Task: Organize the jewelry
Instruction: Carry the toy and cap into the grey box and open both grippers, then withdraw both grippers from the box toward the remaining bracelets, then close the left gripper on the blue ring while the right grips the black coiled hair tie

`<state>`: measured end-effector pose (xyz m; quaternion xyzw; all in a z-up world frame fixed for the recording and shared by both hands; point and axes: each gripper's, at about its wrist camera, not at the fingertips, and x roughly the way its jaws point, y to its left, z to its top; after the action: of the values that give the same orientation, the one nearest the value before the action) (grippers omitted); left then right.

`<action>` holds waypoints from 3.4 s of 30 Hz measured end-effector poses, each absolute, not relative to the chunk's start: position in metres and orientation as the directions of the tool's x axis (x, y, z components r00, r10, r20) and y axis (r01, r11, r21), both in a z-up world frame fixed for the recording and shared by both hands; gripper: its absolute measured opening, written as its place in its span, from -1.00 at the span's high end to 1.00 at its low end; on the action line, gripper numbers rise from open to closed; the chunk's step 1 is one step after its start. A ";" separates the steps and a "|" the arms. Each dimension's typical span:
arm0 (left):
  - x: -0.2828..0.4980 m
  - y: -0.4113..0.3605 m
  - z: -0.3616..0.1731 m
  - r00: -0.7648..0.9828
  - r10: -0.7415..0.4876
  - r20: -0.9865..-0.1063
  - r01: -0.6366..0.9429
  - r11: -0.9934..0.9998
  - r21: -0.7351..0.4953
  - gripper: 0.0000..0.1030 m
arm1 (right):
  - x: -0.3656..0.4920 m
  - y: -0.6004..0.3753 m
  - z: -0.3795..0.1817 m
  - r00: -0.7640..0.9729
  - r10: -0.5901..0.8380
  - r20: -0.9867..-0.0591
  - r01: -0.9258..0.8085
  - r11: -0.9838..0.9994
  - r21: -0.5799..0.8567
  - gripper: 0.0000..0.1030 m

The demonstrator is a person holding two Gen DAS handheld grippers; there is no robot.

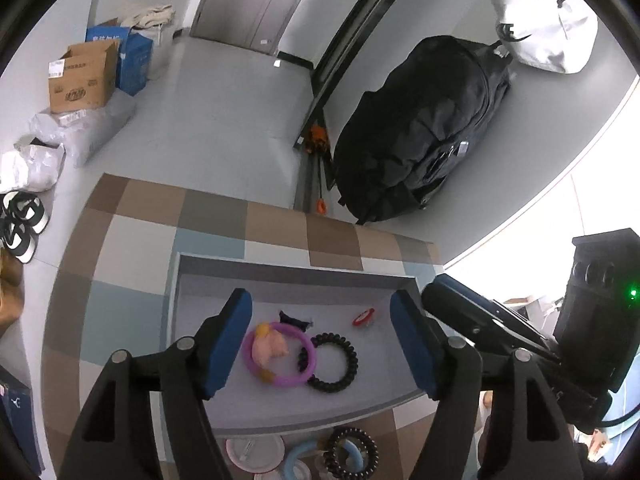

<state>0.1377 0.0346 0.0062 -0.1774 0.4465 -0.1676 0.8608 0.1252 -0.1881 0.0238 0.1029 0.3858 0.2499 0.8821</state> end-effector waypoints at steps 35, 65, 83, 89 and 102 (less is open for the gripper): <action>0.048 0.060 0.035 0.724 -0.106 -0.682 -0.024 0.984 -0.179 -0.56 | 0.033 -0.171 0.047 0.647 0.488 -0.586 -0.426 0.869 0.253 -0.83; 0.024 0.051 -0.005 0.639 -0.111 -0.761 -0.012 0.988 -0.154 -0.59 | 0.030 -0.165 -0.018 0.485 0.479 -0.732 -0.388 0.868 0.310 -1.00; 0.030 0.058 -0.005 0.639 -0.069 -0.766 -0.040 0.992 -0.122 -0.59 | 0.044 -0.143 -0.038 0.443 0.460 -0.769 -0.410 0.867 0.282 -0.68; 0.032 0.060 -0.004 0.637 -0.075 -0.767 -0.040 0.991 -0.130 -0.60 | 0.041 -0.134 -0.038 0.475 0.404 -0.782 -0.436 0.880 0.189 -0.24; 0.037 0.065 -0.009 0.620 -0.071 -0.782 -0.078 0.985 -0.152 -0.60 | 0.047 -0.143 -0.034 0.466 0.443 -0.766 -0.414 0.874 0.254 0.09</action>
<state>0.0372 0.0654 -0.0086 -0.0858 0.4362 0.0020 0.8958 0.0469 -0.1432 -0.0341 0.0161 0.4520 0.2504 0.8560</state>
